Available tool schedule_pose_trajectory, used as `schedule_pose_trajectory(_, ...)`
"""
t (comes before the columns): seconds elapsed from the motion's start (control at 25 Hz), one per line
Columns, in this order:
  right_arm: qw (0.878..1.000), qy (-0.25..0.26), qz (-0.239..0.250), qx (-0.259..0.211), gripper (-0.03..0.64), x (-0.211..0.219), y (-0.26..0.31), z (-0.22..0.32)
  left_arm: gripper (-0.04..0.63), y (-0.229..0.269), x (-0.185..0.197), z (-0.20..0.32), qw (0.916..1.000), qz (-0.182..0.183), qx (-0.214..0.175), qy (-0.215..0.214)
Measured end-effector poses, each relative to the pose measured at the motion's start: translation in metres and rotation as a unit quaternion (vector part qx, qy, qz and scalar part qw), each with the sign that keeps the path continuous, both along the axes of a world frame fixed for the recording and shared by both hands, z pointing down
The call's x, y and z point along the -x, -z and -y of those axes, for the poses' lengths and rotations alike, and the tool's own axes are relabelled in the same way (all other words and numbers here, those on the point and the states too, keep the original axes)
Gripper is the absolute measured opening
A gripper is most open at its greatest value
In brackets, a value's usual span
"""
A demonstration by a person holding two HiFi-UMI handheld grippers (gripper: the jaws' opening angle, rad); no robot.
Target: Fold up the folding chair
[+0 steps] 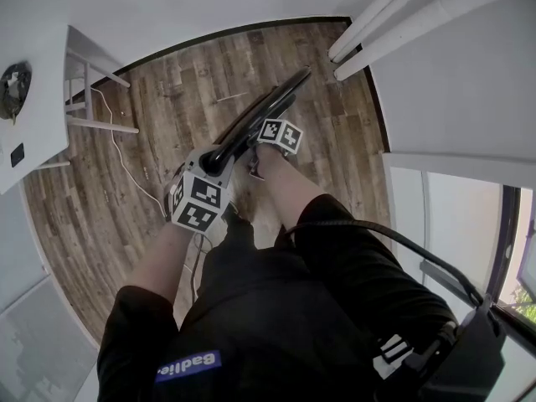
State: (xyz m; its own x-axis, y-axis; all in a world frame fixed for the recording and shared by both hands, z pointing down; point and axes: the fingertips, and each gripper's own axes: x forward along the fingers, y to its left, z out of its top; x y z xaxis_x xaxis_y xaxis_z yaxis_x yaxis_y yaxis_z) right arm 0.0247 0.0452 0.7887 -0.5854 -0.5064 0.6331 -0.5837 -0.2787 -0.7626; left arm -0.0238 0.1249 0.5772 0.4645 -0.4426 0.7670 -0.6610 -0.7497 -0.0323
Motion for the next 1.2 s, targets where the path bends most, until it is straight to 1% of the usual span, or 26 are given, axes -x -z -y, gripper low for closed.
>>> schedule_pose_trajectory(0.52,1.0,0.003,-0.011,-0.007,0.158,0.008,0.002,0.003,0.066,0.002,0.009,0.003,0.9998,0.004,-0.017,-0.005)
schedule_pose_trajectory(0.6,1.0,0.019,-0.018,-0.009,0.163,0.01,0.002,0.003,0.066,0.002,0.009,0.006,0.9998,0.005,-0.019,-0.007)
schedule_pose_trajectory(0.72,0.997,0.056,-0.045,-0.015,0.188,0.013,0.001,0.0,0.066,0.003,0.011,0.009,0.9998,-0.001,-0.016,-0.009)
schedule_pose_trajectory(0.92,0.994,0.08,-0.074,-0.004,0.24,0.025,0.002,-0.008,0.064,0.005,0.031,0.019,0.9997,-0.018,-0.005,-0.016)
schedule_pose_trajectory(1.0,0.992,0.09,-0.087,-0.003,0.244,0.028,0.004,-0.011,0.065,0.006,0.035,0.024,0.9994,-0.027,-0.003,-0.023)
schedule_pose_trajectory(1.2,0.988,0.115,-0.106,-0.013,0.247,0.038,0.016,-0.016,0.066,0.008,0.046,0.035,0.9991,-0.032,-0.002,-0.029)
